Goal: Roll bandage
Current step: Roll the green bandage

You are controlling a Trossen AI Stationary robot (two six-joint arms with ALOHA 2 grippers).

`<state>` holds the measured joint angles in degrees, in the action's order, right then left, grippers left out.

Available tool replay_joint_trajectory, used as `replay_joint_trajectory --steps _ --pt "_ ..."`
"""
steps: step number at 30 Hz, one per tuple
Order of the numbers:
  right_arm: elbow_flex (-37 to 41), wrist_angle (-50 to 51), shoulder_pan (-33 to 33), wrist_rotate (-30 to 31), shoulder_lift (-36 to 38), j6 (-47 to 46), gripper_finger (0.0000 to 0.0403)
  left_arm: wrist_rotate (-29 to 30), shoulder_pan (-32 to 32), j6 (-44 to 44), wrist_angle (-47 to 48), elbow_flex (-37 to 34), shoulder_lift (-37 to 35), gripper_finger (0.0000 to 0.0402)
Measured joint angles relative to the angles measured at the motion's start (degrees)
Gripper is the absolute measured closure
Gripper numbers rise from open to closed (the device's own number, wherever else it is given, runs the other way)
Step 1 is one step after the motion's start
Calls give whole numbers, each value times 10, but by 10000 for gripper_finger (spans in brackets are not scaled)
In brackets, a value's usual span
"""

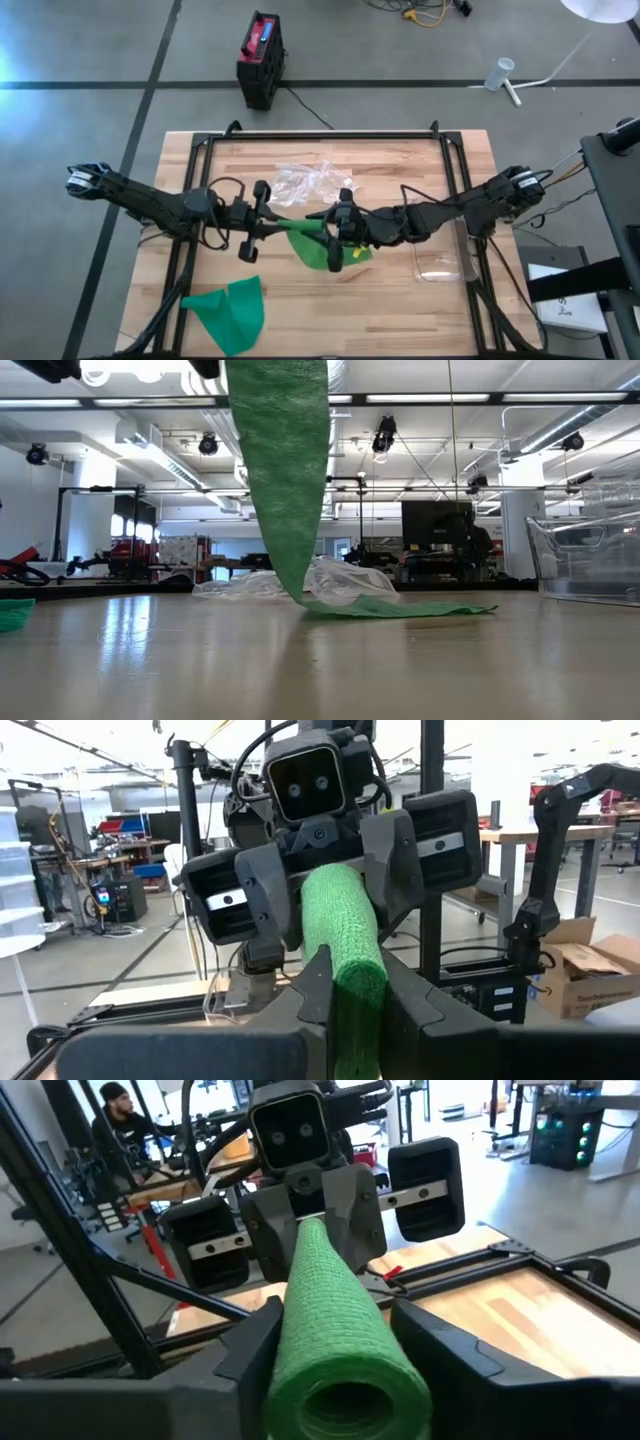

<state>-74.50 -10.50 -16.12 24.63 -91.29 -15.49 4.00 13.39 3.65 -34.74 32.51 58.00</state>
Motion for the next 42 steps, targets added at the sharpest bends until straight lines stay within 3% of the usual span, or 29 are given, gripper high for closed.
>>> replay_joint_trajectory --steps 4,13,25,34,42 --pt "0 0 0 0 0 22 277 2 0 -3 1 1 0 361" --pt "0 -6 0 -1 0 186 361 1 0 -62 0 1 0 318" --pt "0 -4 -5 -7 0 550 354 -8 0 -150 0 2 0 200" --pt "0 -5 -7 -52 0 605 361 -19 0 -184 3 2 0 145" --pt "0 -5 -7 -57 0 660 360 -20 0 -238 2 4 2 145"
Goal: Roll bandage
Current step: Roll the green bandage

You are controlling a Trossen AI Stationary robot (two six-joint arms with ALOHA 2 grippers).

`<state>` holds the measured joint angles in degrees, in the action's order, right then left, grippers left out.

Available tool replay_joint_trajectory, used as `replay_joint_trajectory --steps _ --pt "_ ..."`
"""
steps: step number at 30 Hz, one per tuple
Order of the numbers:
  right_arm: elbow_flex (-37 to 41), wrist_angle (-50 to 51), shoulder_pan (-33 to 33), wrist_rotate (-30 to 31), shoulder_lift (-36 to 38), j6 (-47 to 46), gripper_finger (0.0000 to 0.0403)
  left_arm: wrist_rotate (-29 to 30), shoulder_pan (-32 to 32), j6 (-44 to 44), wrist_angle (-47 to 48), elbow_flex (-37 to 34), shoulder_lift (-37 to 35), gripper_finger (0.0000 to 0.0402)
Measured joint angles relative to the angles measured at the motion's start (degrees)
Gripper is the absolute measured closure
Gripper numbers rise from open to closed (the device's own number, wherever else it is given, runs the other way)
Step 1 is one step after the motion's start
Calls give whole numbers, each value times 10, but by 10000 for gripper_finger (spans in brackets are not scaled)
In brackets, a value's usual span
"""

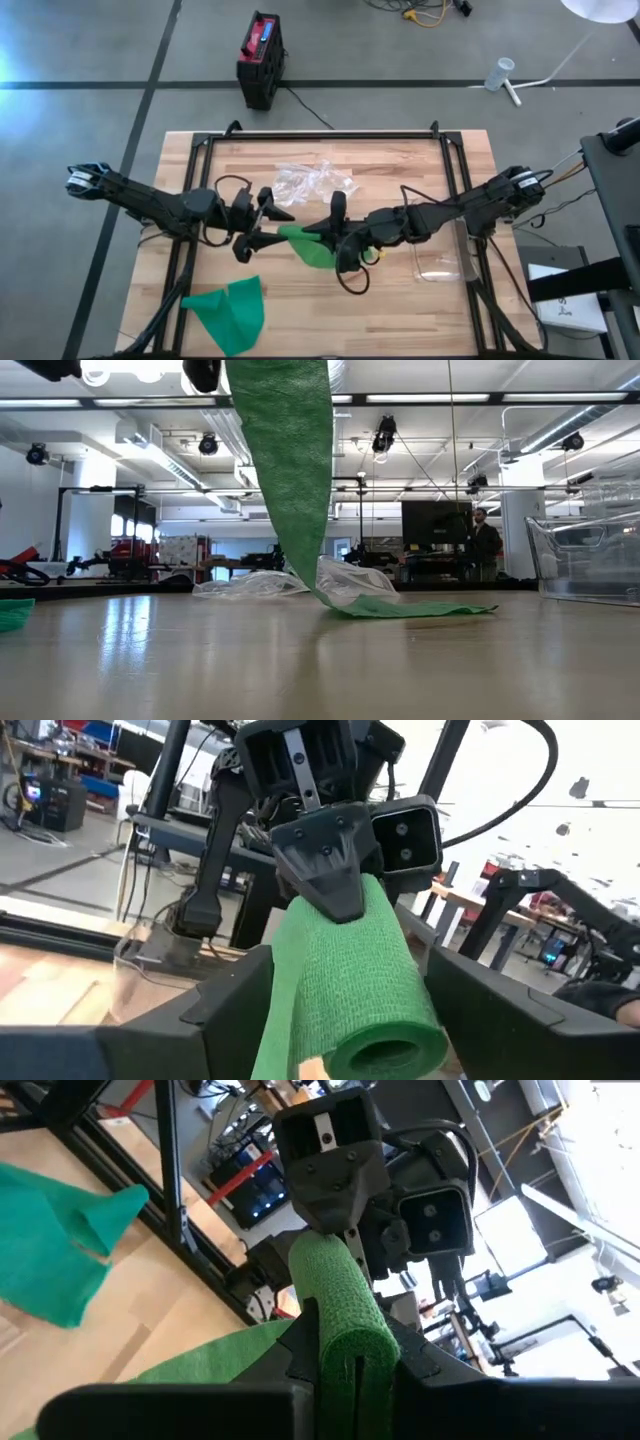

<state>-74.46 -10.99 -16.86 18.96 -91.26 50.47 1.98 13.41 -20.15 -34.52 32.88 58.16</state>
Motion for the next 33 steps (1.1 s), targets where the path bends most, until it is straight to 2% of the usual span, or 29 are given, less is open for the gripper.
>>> replay_joint_trajectory --steps 5,14,17,23,27,31,33 --pt "0 0 2 0 0 -2 360 -38 -1 14 0 0 8 167" --pt "0 -5 3 -1 0 -19 360 -39 -2 47 -1 0 8 214" --pt "0 -4 3 -1 0 -23 360 -38 -2 57 -2 0 10 249" --pt "0 -3 3 3 1 -67 359 -2 -2 80 -2 0 11 343" --pt "0 -4 3 9 1 -124 352 1 -1 86 -1 0 8 380" --pt "0 -6 4 6 7 -247 315 6 -2 88 0 1 -1 377" --pt "0 -7 4 6 9 -296 292 6 -2 92 0 1 -5 364"
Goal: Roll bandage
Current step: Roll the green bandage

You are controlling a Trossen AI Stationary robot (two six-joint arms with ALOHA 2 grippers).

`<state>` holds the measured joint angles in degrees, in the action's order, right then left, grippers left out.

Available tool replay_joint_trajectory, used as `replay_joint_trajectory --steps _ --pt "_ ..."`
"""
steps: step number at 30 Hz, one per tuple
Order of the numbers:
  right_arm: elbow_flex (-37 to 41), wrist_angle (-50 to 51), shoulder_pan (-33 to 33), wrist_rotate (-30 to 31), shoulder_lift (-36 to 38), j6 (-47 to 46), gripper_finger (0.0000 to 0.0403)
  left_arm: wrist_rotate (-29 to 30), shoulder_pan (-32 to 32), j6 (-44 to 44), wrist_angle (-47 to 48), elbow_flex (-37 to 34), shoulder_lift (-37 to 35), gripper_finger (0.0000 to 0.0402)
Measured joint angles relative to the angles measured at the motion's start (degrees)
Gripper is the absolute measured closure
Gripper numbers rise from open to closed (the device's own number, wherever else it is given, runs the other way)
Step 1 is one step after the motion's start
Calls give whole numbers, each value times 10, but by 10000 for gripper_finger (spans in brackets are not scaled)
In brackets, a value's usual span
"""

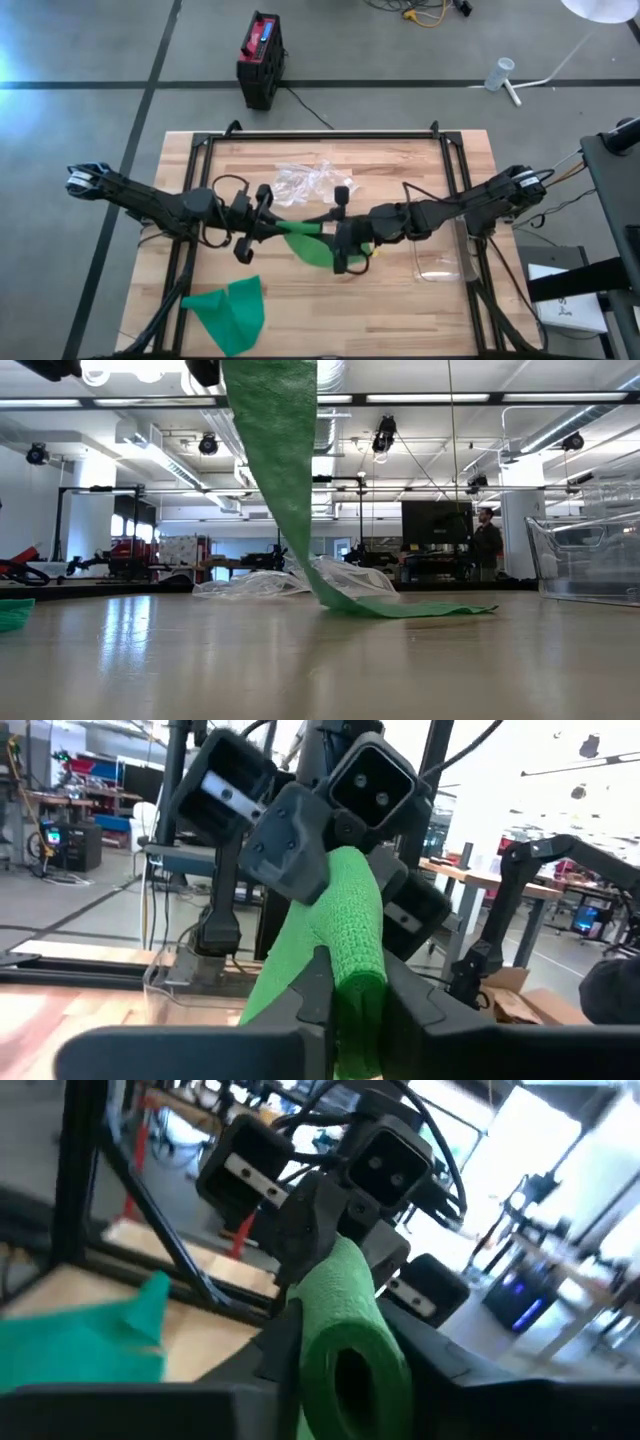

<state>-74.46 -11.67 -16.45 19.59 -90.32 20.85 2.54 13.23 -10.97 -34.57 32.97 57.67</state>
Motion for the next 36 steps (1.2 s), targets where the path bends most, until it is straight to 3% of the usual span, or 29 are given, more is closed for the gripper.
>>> replay_joint_trajectory --steps 5,11,14,19,23,30,36 --pt "0 5 -4 -3 8 -35 245 -1 0 15 -4 0 0 349" --pt "0 53 -9 -9 42 -96 217 -50 0 37 -6 0 -4 373" --pt "0 141 -13 -10 69 -95 209 -94 1 41 -5 0 -7 374" --pt "0 306 -11 28 99 -131 203 -97 0 45 -4 12 -30 365" --pt "0 417 -11 87 96 -170 203 -94 -18 62 23 82 -64 372" --pt "0 466 -16 105 70 -202 202 -76 -60 59 254 276 -62 369" --pt "1 465 -41 145 87 -190 203 -170 -29 29 319 344 3 372"
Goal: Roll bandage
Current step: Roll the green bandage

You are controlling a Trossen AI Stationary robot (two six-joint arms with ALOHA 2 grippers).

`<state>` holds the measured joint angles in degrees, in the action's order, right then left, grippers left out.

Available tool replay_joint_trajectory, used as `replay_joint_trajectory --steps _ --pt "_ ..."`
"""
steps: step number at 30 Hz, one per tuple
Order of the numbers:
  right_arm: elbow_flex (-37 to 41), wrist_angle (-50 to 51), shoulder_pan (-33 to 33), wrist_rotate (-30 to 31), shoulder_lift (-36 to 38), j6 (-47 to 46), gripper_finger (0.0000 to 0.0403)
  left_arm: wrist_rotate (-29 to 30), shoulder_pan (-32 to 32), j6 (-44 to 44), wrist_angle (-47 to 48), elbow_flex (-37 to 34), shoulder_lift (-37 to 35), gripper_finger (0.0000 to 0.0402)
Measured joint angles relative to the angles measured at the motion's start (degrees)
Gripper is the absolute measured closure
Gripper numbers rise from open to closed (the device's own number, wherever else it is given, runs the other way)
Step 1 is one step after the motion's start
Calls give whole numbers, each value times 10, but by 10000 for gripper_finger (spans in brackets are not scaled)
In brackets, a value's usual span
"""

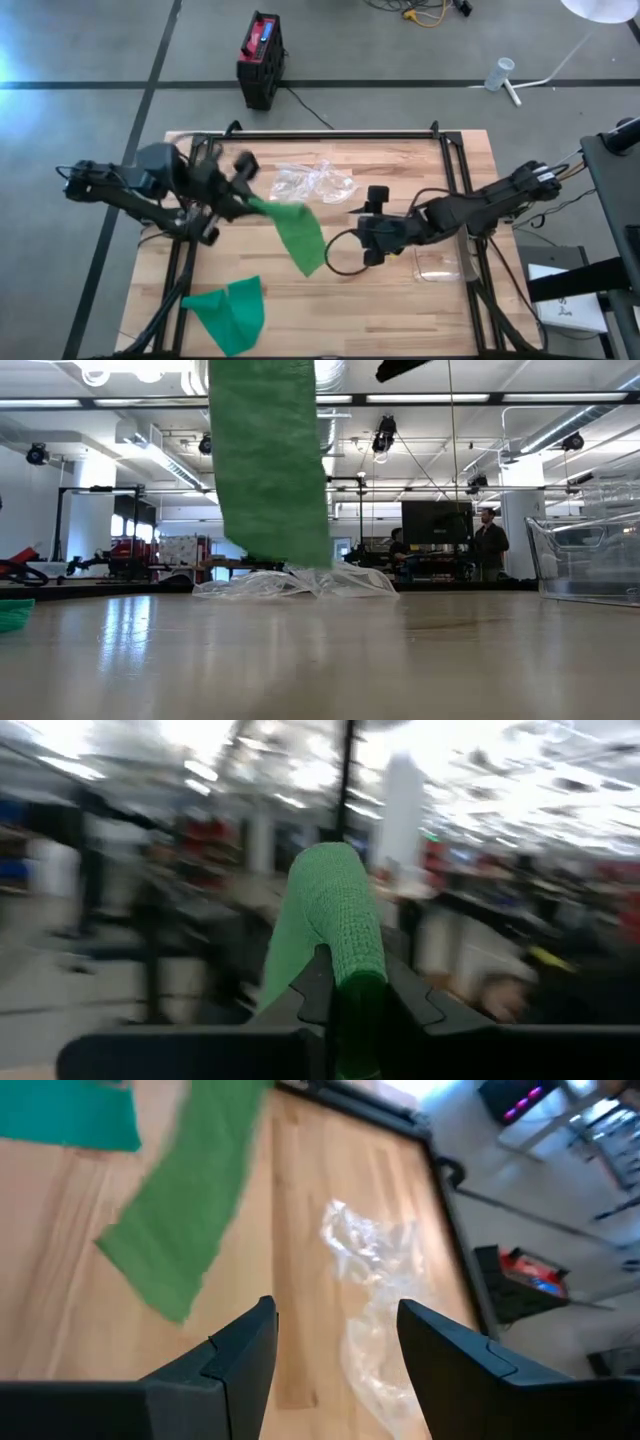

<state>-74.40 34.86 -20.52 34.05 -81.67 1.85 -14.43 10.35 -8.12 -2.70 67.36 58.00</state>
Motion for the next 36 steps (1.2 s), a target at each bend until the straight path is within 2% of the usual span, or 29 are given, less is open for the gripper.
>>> replay_joint_trajectory --steps 4,8,13,17,20,24,26,28,30,33,36 --pt "0 -8 -32 21 28 2 202 -45 47 20 13 11 53 368" --pt "-1 -39 -70 21 54 3 202 -46 86 68 53 37 92 365" --pt "-2 -102 -96 21 75 5 202 -35 96 100 136 99 123 369" --pt "-2 -125 -96 21 74 26 202 -2 86 134 192 137 129 366" --pt "-2 -129 -94 21 64 49 202 26 71 150 200 141 125 365" --pt "-2 -128 -90 21 46 64 202 83 22 143 183 139 108 367" --pt "-2 -129 -88 22 42 63 202 92 -10 114 175 139 99 366" --pt "-2 -129 -86 22 37 66 202 88 -35 81 174 133 94 365" --pt "-2 -127 -86 22 35 76 202 55 -44 62 177 120 92 365" --pt "-2 -127 -85 35 36 97 203 -2 -42 54 175 101 89 367" --pt "-2 -125 -85 64 36 113 203 -24 -24 28 123 80 84 368"
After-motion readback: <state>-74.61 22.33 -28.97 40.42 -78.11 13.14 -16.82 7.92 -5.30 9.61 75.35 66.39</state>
